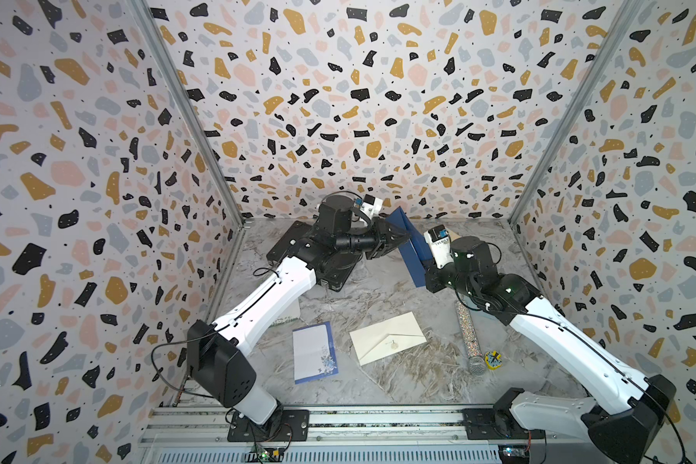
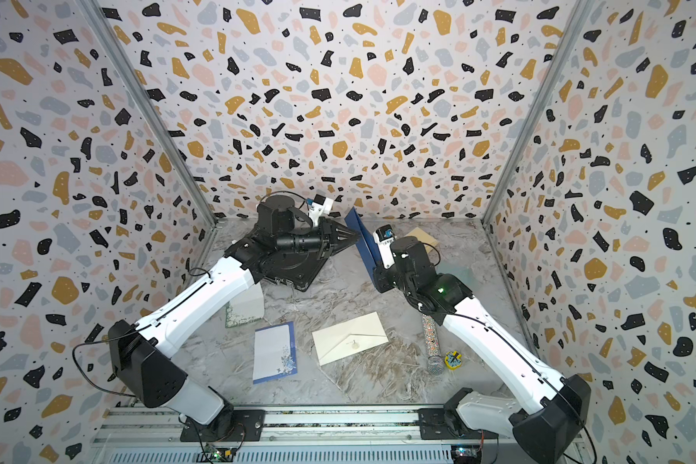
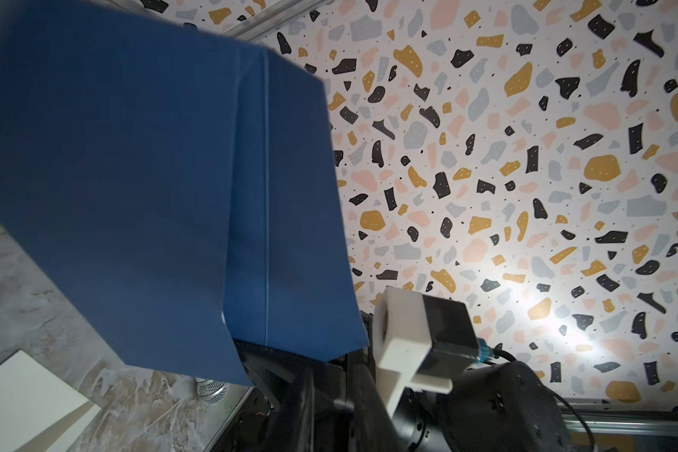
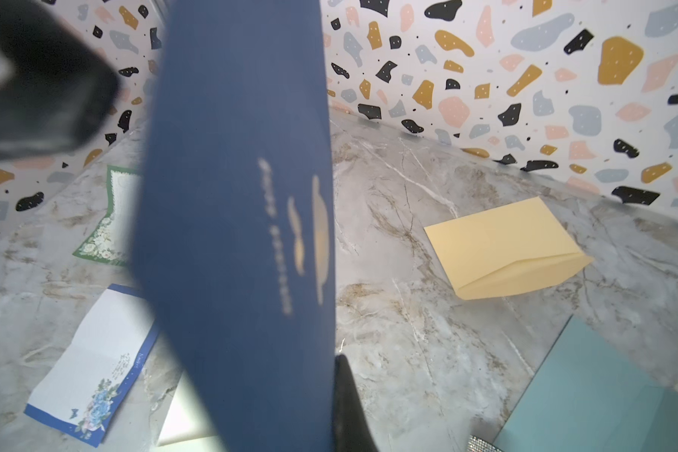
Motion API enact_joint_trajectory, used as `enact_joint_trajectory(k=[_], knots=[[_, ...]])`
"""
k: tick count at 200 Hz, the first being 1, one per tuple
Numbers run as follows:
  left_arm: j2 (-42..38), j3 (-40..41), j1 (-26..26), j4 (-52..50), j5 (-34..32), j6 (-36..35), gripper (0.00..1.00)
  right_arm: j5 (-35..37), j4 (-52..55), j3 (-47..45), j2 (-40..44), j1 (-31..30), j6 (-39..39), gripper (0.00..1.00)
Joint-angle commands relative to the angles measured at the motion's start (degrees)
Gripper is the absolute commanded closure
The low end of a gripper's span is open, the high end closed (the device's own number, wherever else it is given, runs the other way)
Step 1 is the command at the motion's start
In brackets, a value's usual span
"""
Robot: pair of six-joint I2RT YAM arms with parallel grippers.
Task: Take the letter paper out of the envelope
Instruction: Take out the letter paper from the envelope.
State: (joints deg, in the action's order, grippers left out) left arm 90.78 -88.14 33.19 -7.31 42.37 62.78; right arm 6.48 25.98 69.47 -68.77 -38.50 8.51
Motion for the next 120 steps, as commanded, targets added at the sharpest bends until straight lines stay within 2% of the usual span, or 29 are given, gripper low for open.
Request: enact_joint_trajectory(k=[1, 17, 75, 120], knots=[[1.14, -1.97, 0.47, -0.60, -0.16, -2.21, 0.85, 5.88, -0.87, 0.90, 0.54, -1.99, -2.88, 1.00], [1.40, -2.17, 0.65, -0.64, -0.36, -2.73, 0.88, 6.51, -0.80, 1.26, 0.06, -3.25, -2.98, 1.00], [1.76, -0.68, 0.67, 0.65, -1.08, -3.16, 0.88, 8.18, -0.05, 3.16, -2.89, -5.82, -3.00, 1.00], [2.21, -1.09, 0.65, -6.53, -5.60, -9.22, 0.88, 7.36, 0.99, 5.58, -3.89, -6.40, -1.31, 1.00]])
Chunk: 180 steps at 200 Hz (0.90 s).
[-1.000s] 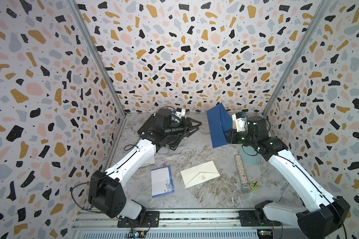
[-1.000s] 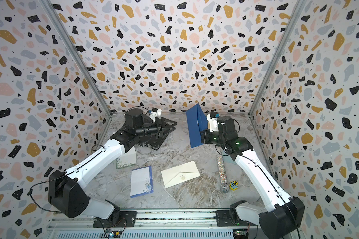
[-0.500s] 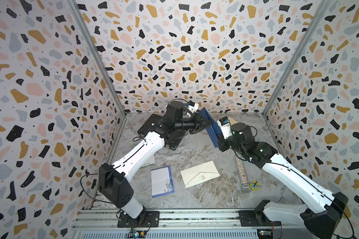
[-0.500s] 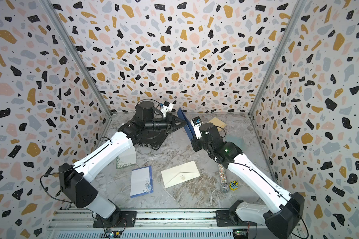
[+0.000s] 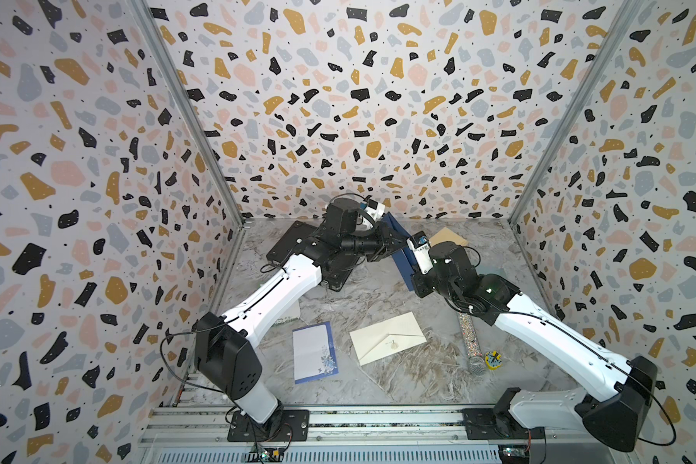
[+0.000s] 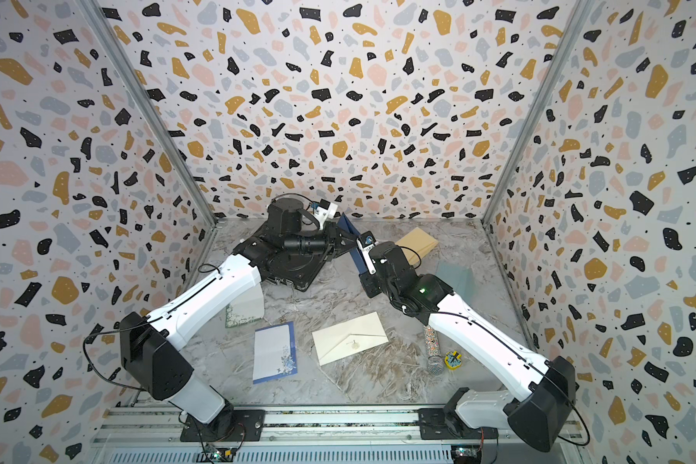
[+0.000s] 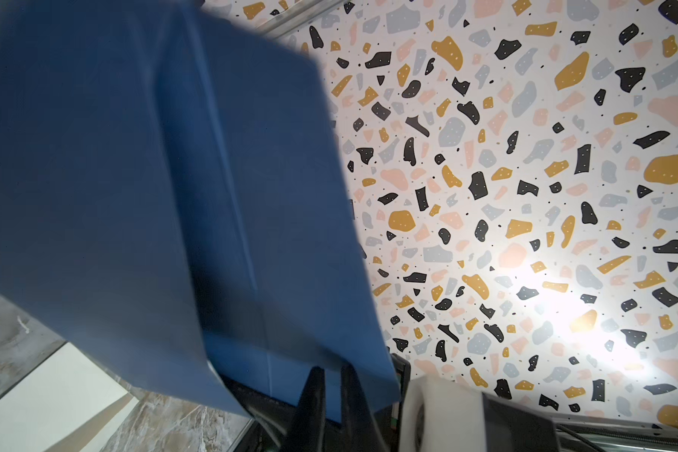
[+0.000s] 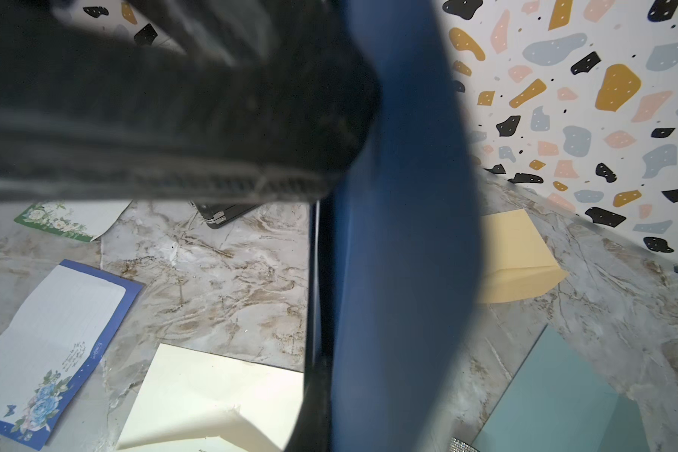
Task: Take the letter paper out of the envelope
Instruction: Take out the letter paper from the envelope.
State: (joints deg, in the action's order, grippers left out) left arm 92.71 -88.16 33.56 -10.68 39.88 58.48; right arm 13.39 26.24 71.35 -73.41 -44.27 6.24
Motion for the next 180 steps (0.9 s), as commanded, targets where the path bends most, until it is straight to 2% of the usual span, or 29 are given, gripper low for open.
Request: enact_joint_trajectory(k=[1, 32, 84, 115, 142, 180], knots=[[0.33, -1.06, 0.28, -3.27, -3.26, -5.07, 0.88, 0.48, 0.78, 3.75, 0.78, -0.64, 1.01, 1.00], [0.56, -1.29, 0.19, -6.13, -7.23, -8.02, 0.88, 0.08, 1.58, 4.22, 0.97, -1.17, 1.56, 1.00], [0.55, -2.52, 0.01, -9.02, -10.07, -10.55, 0.87, 1.36, 2.61, 3.72, 1.47, -1.68, 2.29, 1.00], [1.18, -4.46, 0.01, -14.67, -12.01, -12.61, 0.84, 2.96, 1.92, 3.46, 1.86, -1.87, 1.87, 1.00], [1.52, -5.52, 0.01, -18.37, -13.61, -14.02, 0.75, 3.79, 1.48, 4.13, 1.62, -2.60, 0.70, 1.00], [2.04, -7.20, 0.01, -22.50, -15.68, -15.31, 0.68, 9.41, 1.01, 4.69, 1.38, -6.28, -2.25, 1.00]])
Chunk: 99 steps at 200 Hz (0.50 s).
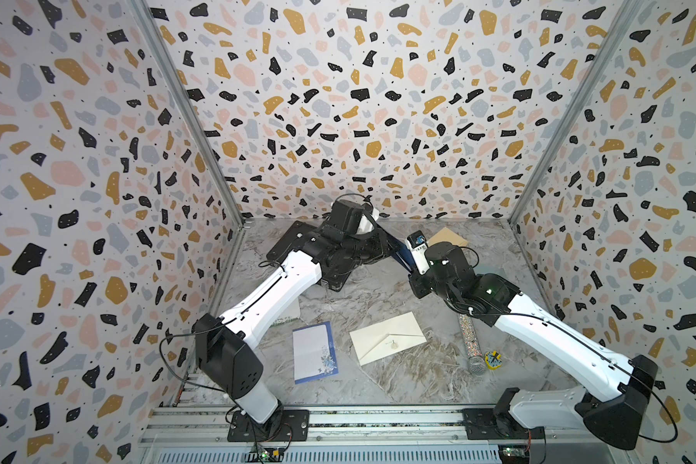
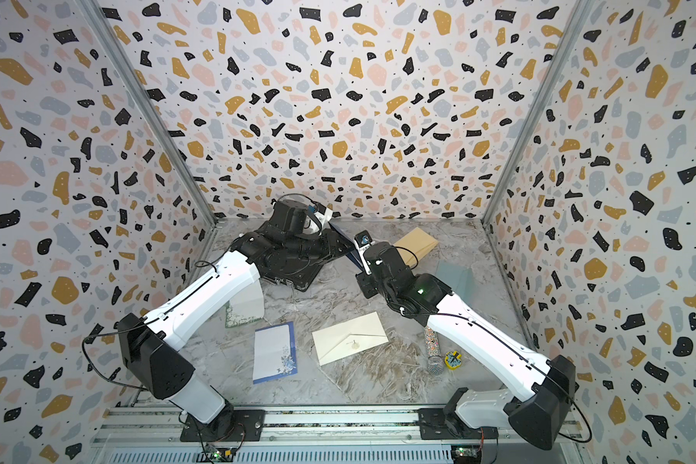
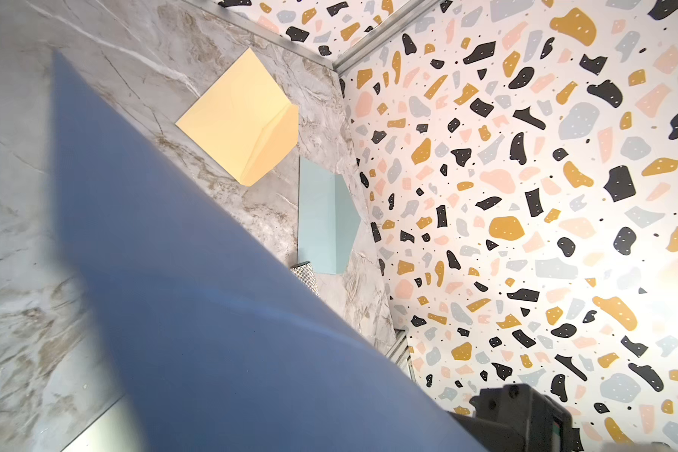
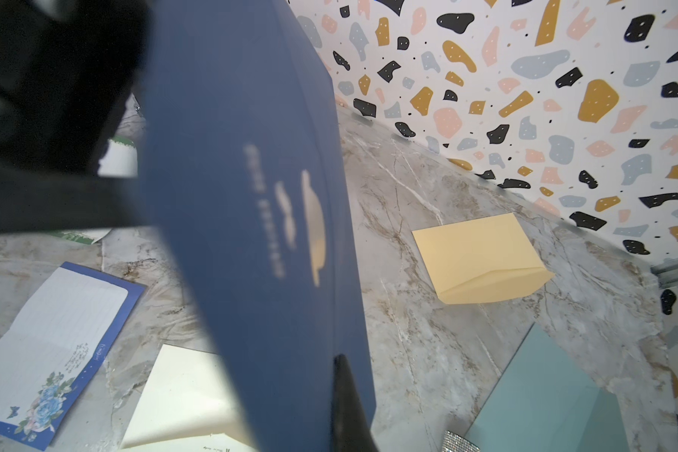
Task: Take the letter paper out of the envelope
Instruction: Take out the letter paper from the envelope.
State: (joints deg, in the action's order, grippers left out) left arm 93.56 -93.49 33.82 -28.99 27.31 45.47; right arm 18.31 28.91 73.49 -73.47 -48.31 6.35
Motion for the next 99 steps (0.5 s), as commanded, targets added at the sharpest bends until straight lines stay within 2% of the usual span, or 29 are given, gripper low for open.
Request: enact_joint_trajectory(k=[1, 50, 71, 99], knots=[[1.19, -1.87, -0.25, -4.20, -3.17, -2.31, 0.68, 4.61, -1.70, 2.54, 1.51, -2.36, -2.42, 1.00], [1.14, -1.91, -0.25, -5.81, -4.65, -2.70, 0.69, 10.48, -3.16, 1.97, 1.51, -6.07, -4.06, 1.00], [1.28, -1.95, -0.26, -6.49, -4.76, -2.85, 0.73, 11.21, -3.76, 1.97, 1.45, -6.91, -4.19, 1.00], [0.93, -1.88, -0.25, -6.29, -5.32, -2.83, 0.86, 11.76, -3.42, 2.40, 0.79, -7.41, -4.43, 1.00]])
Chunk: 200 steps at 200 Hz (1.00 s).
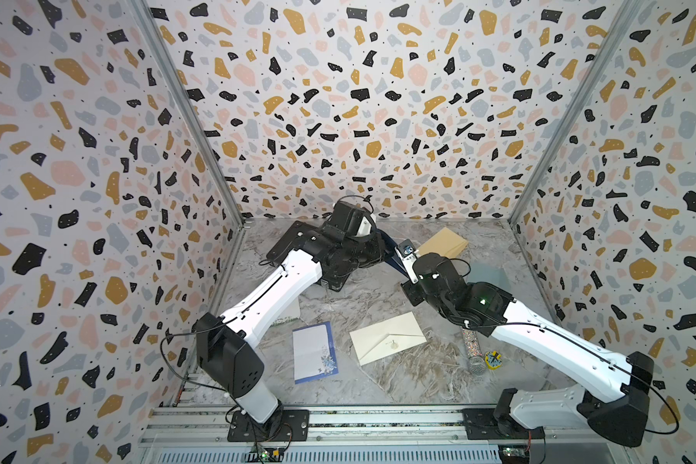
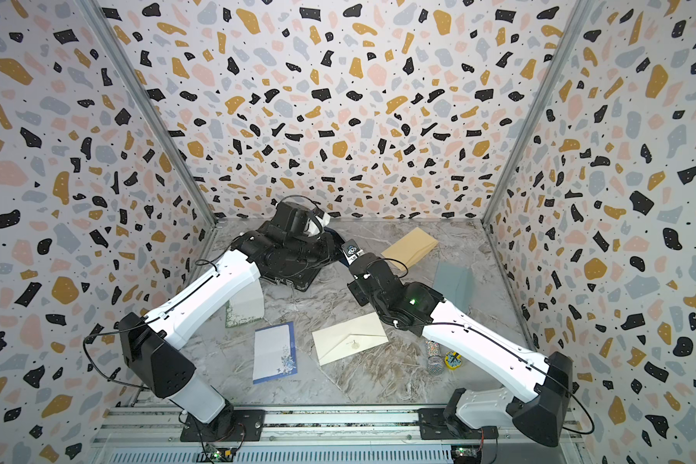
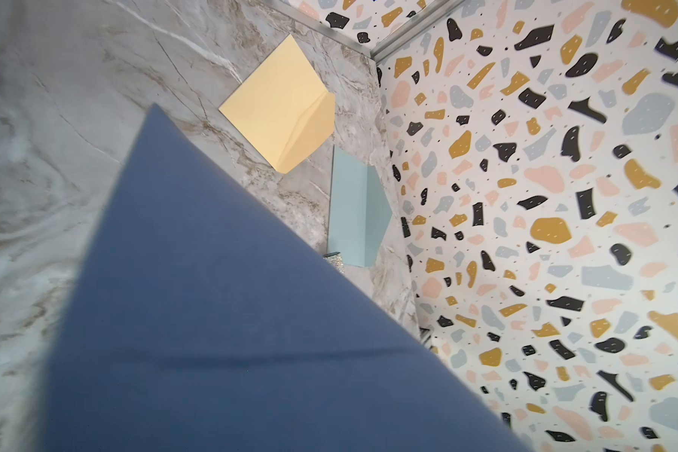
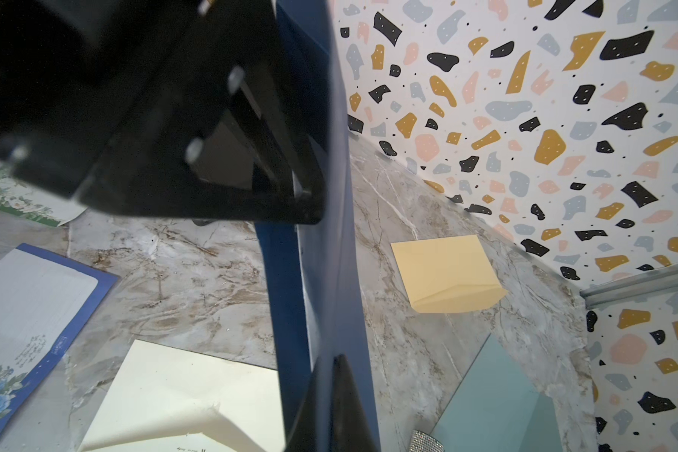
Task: Take the letter paper out of the envelope
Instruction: Take out the letter paper from the envelope.
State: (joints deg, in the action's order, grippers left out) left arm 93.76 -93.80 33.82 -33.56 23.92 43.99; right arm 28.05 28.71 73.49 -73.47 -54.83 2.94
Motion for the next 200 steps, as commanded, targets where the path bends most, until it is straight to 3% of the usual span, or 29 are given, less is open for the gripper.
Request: enact_joint_trajectory(k=[1, 17, 51, 117, 151, 167, 200], knots=[[0.68, -1.57, -0.25, -1.75, -1.94, -1.31, 0.87, 2.10, -3.22, 2.42, 0.74, -0.94, -1.01, 1.00], [0.51, -1.99, -0.25, -1.77, -1.83, -1.18, 1.00, 3.18, -3.32, 1.99, 0.72, -0.98, -0.61, 1.00], [-1.11, -1.70, -0.25, 0.65, -0.03, -0.04, 1.00, 4.15, -1.37, 1.36, -0.23, 0.29, 2.23, 1.00], [-3.59, -0.36, -0.94, 13.09, 9.00, 5.69, 1.00, -9.75, 5.67, 2.30, -4.39, 12.21, 10.85, 1.00], [-4.70, 1.53, -3.73, 16.89, 11.41, 10.66, 1.00, -15.02, 8.33, 5.89, -8.36, 18.57, 14.51, 1.00], [-5.36, 4.73, -6.57, 21.20, 13.35, 13.56, 1.00, -20.83, 7.39, 6.70, -10.19, 23.01, 19.24, 1.00], [-7.61, 13.24, -11.96, 29.97, 16.22, 16.40, 1.00, -40.93, -4.78, 5.54, -15.98, 30.95, 34.42, 1.00]])
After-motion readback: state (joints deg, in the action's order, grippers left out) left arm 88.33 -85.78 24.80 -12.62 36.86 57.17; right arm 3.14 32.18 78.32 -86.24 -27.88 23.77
